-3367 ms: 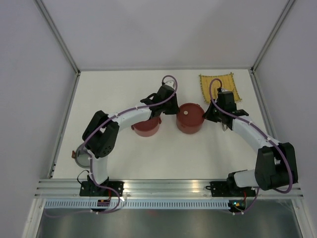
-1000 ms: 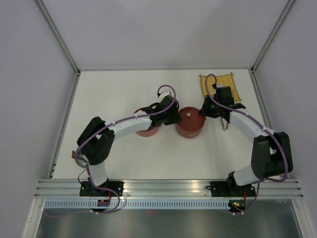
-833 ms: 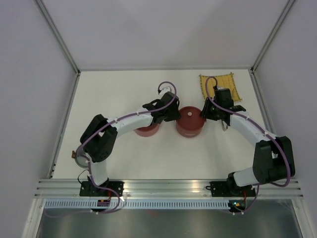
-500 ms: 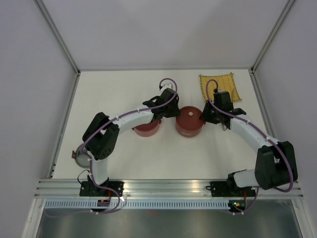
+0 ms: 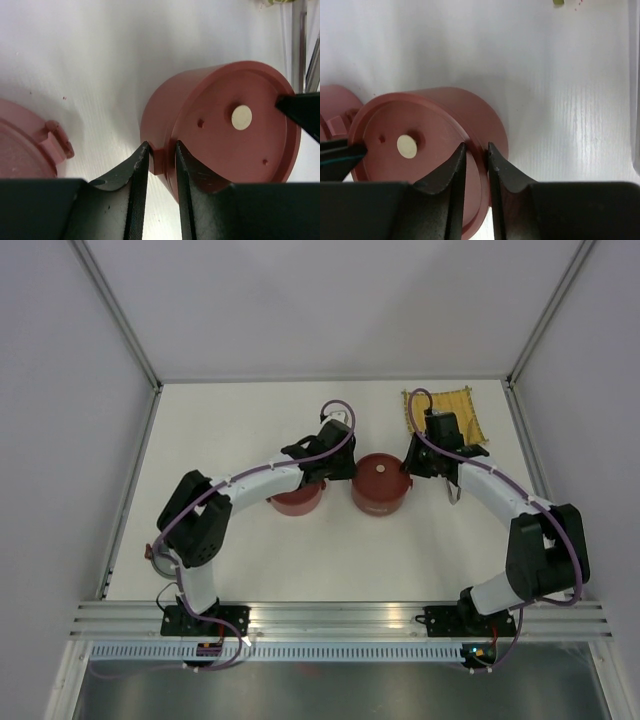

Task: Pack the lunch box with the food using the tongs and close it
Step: Adjust the packing box at the center of the board.

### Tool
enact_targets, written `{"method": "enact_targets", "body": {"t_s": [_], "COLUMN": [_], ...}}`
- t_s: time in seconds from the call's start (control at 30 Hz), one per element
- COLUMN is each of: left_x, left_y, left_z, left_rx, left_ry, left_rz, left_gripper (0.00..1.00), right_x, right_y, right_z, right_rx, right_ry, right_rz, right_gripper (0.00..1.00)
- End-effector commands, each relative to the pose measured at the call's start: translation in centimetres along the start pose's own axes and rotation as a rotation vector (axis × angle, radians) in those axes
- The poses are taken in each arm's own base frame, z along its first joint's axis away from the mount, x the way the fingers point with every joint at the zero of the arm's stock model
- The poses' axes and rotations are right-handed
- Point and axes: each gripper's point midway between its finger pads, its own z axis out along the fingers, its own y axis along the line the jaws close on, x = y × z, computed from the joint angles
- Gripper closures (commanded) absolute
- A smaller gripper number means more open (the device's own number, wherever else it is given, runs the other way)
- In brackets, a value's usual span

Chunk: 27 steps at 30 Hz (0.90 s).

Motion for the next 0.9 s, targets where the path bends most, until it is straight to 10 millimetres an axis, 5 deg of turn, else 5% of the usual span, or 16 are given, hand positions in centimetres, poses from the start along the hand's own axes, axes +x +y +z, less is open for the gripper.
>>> {"method": "enact_targets", "body": {"t_s": [0.0,0.23,0.57,0.63,0.87], "left_x": [1.2,1.8,0.4,-0.6,-6.3], "left_y": [-1.0,0.5,1.1,0.8,0.0], "left_z": [-2.1,-3.0,-4.3,-4.8,-8.7], "left_rx": [0.061,0.023,-0.008,0.007,0.106], "left_ry": [0.029,0.015,-0.033,-0.049,-0.14], "left_rz": [-0.027,-0.041,-0.025,-0.017,-0.042], "left_gripper": [0.68,0.68,0.68,0.66,0.45], "right_x": [2.8,2.9,3.7,2.4,-5.1], "right_y": [0.9,3.2,2.6,3.3,6.2], "right_z": [1.7,3.5,2.7,1.9,-2.2], "right_rx": [-0.039,-0.075,-0.01,-0.017,-0.032], "right_ry": [0.098,0.133,0.14,0.121,-0.033], "right_rz": [-0.015,-0.073,-0.076,-0.076,-0.149], "right_gripper": [0.74,0.76,0.72,0.7,0.31]}}
